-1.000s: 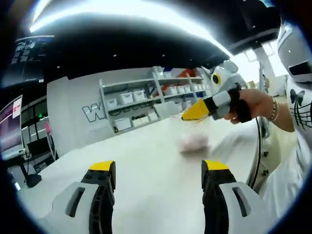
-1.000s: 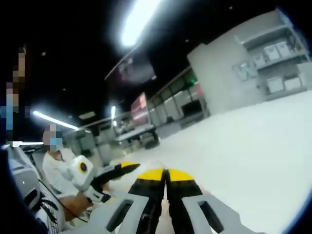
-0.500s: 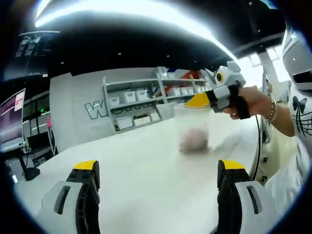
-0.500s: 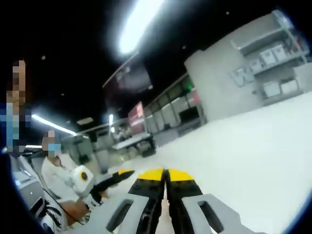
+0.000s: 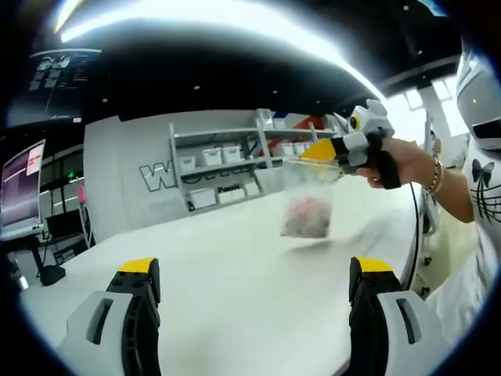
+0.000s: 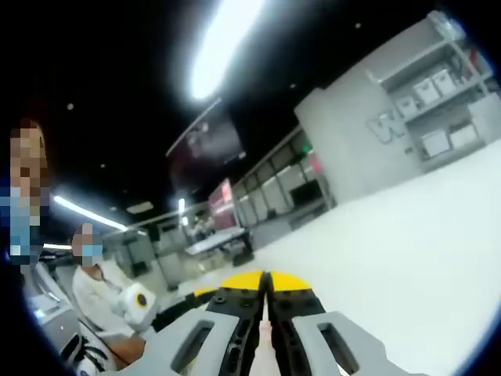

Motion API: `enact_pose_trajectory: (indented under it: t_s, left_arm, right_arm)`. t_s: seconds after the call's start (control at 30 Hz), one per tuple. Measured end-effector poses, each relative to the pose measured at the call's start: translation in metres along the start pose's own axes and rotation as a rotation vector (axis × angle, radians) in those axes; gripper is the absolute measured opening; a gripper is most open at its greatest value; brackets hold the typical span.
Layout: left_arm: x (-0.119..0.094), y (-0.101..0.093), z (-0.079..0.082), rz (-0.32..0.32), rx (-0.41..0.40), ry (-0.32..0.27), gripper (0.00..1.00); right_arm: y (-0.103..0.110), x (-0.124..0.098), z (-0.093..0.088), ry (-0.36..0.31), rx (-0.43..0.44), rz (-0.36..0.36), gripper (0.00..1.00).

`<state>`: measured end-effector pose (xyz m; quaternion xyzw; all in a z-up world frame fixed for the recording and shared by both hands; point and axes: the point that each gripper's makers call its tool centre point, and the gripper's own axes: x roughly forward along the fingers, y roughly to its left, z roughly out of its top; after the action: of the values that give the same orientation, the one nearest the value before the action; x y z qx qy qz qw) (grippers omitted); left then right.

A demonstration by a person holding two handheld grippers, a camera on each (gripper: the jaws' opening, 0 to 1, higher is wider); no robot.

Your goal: Open the resealable bag by pulling the two sides of the seal apart until the entire bag opening is separated and visibly accessible.

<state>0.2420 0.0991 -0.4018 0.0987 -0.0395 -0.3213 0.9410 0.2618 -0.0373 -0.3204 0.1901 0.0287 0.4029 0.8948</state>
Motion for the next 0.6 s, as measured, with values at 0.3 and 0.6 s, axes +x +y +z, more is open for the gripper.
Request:
enact_pose_trajectory:
  t_s: [0.3, 0.6]
  left_arm:
    - [0.0, 0.0004, 0.0004, 0.002, -0.003, 0.002, 1.0]
    - [0.0008, 0.0015, 0.0004, 0.002, -0.006, 0.0, 1.0]
  right_arm:
    - [0.0046, 0.0005, 0.005, -0.012, -0.001, 0.012, 0.0]
    - [0.0037, 0.0018, 0.0043, -0.007, 0.005, 0.013, 0.0]
